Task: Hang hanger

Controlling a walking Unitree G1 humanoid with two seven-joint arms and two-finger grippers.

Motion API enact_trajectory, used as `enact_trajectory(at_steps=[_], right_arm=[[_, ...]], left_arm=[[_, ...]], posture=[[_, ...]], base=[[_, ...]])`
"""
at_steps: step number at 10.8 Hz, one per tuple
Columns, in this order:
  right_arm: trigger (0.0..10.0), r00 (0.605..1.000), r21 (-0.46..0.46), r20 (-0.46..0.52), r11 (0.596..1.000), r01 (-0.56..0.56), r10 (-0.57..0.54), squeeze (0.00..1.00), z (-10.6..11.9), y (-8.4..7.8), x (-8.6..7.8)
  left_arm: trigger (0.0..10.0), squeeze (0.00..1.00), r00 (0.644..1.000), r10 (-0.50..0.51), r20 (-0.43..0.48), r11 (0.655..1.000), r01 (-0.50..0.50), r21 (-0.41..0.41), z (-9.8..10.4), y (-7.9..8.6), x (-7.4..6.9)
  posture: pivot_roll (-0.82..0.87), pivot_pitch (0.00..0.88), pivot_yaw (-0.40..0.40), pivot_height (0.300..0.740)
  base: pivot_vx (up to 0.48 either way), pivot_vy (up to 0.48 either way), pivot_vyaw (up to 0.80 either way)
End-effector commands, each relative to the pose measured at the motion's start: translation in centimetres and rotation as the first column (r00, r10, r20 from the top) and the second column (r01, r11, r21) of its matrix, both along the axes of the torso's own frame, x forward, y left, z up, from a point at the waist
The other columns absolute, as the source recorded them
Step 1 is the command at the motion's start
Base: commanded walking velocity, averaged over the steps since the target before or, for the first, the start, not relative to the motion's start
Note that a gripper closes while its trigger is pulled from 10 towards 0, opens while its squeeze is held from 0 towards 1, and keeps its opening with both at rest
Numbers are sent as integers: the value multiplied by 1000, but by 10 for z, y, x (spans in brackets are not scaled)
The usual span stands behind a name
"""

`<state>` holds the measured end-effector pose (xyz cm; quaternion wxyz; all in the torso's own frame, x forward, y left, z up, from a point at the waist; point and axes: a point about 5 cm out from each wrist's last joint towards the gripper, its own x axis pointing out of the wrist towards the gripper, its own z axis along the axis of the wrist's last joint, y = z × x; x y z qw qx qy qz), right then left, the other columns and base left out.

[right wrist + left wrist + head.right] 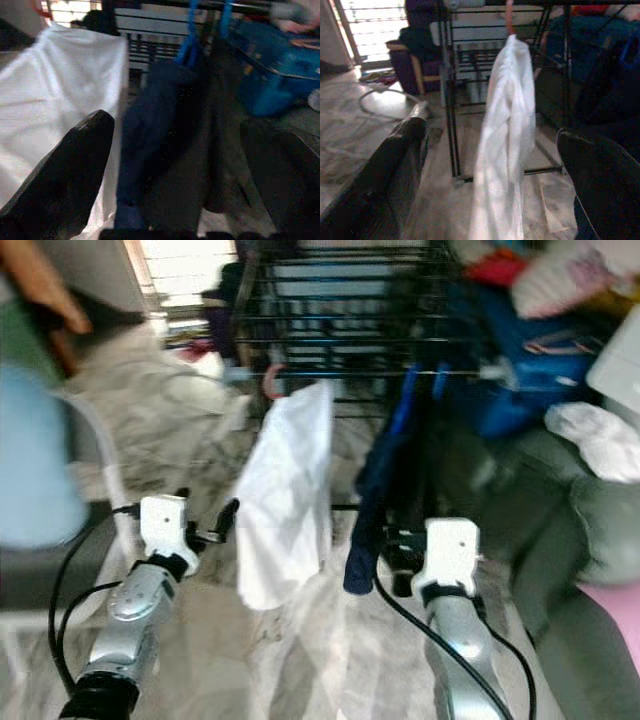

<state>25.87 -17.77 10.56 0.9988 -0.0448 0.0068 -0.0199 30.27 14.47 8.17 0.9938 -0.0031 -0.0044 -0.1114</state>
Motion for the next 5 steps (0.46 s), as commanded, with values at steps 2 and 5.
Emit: enact_trajectory(at_steps=[2, 5], right_arm=[[10000, 1000, 3, 12, 1000, -5, 5, 0, 6, 1, 4], [10000, 999, 23, 0, 999, -33, 33, 0, 1, 9, 8]], left_arm=[[10000, 0, 1000, 9, -19, 1000, -8, 18, 0, 3, 2], [10000, 0, 999, 17, -31, 1000, -16, 27, -2, 3, 2]], posture=[[-250, 51, 37, 740], [-187, 21, 19, 740]], base=[[0, 0, 247], [0, 0, 0]])
